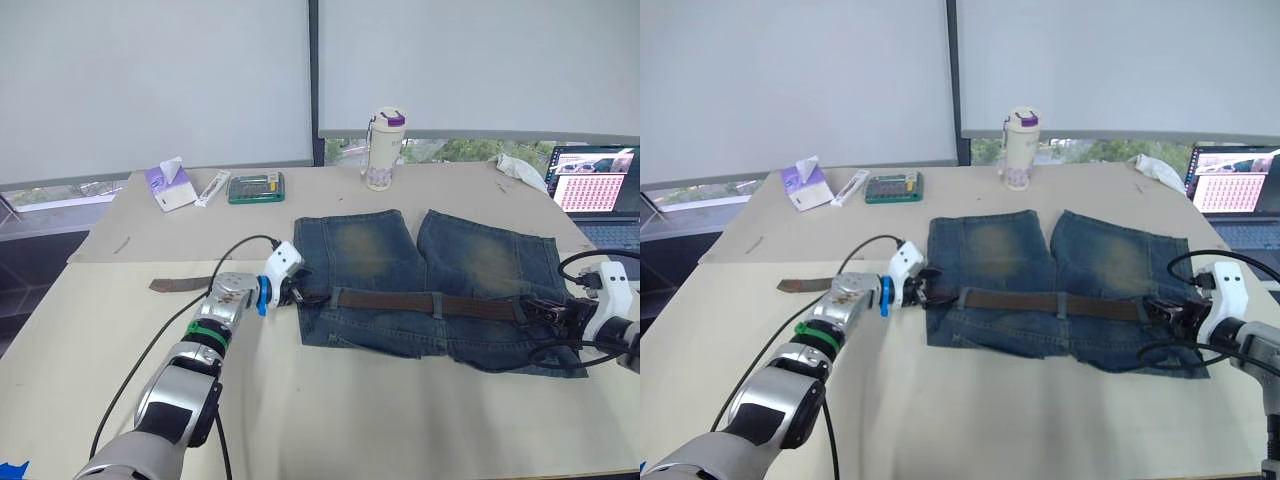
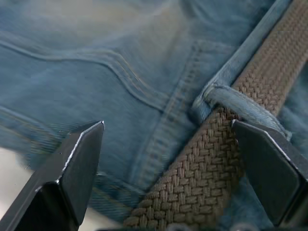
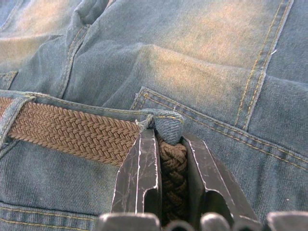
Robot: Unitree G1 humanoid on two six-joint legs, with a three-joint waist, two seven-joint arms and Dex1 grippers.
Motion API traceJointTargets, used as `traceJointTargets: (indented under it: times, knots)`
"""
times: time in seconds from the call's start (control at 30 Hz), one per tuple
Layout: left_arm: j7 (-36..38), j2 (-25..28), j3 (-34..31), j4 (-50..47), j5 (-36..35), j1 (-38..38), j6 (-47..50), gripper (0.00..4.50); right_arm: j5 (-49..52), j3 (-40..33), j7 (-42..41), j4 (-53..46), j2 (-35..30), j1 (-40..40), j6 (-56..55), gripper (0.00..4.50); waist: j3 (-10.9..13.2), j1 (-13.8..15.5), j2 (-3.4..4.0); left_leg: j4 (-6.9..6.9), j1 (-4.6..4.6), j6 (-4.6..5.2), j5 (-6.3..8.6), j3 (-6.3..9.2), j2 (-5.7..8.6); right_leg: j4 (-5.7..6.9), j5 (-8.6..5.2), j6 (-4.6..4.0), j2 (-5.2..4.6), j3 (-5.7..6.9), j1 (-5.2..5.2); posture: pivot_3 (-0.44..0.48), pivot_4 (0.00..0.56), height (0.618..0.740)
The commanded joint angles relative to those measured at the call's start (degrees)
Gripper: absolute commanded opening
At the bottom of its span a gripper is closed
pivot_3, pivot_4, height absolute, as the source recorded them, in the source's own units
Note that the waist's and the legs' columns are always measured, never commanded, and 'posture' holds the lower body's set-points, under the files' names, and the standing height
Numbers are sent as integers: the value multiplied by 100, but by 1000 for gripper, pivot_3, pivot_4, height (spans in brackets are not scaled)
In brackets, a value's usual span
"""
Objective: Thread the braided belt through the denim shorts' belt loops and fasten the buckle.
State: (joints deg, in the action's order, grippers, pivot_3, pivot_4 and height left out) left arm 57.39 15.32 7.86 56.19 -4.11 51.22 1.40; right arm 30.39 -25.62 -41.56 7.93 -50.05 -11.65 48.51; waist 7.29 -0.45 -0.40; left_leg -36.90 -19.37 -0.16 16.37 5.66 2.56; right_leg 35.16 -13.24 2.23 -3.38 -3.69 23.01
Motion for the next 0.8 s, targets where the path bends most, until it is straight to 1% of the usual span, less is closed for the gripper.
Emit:
traceJointTargets:
  times: [0.03, 0.2, 0.33, 0.47, 0.67, 0.8]
  knots:
    - [166, -162, -2, 166, 44, 195, 50, 4500, 64, -234, 44, -256, 38, 39, -155, 229, 3, 9, -4, 0, 1, 0, 0, 0, 1, 0, 0, 1, -1, 0, -2, 0, 150, 740]
    - [181, -438, -107, 310, -28, 302, 58, 4500, 68, -227, 64, -373, 63, 146, -159, 229, 7, 23, -11, -2, 1, 1, 0, 0, 4, 2, -2, 3, -4, -1, -2, 0, 150, 740]
    - [191, -490, -189, 368, -43, 330, 57, 4500, 58, -228, 72, -431, 58, 190, -161, 229, 9, 21, -15, -2, 1, 1, 0, 0, 4, 2, -2, 3, -4, -1, -2, 0, 150, 740]
    - [323, -507, 24, 364, 176, 226, -24, 3382, 67, -215, 65, -509, 72, 239, -177, 229, 9, 29, -14, -3, 1, 1, 0, 0, 4, 2, -2, 3, -4, -1, -2, 0, 150, 740]
    - [199, -492, -158, 413, 91, 260, -134, 1352, 83, -170, 75, -624, 151, 244, -223, 229, 10, 25, -16, -4, 3, 1, 0, 0, 4, 6, -2, 3, -4, -1, -3, 0, 150, 740]
    - [-49, -439, -362, 507, 23, 340, -179, 45, 62, -71, 65, -630, 262, 159, -301, 229, 10, 14, -16, -5, 5, 1, 0, 0, 2, 8, -2, 3, -2, -2, -3, 0, 150, 740]
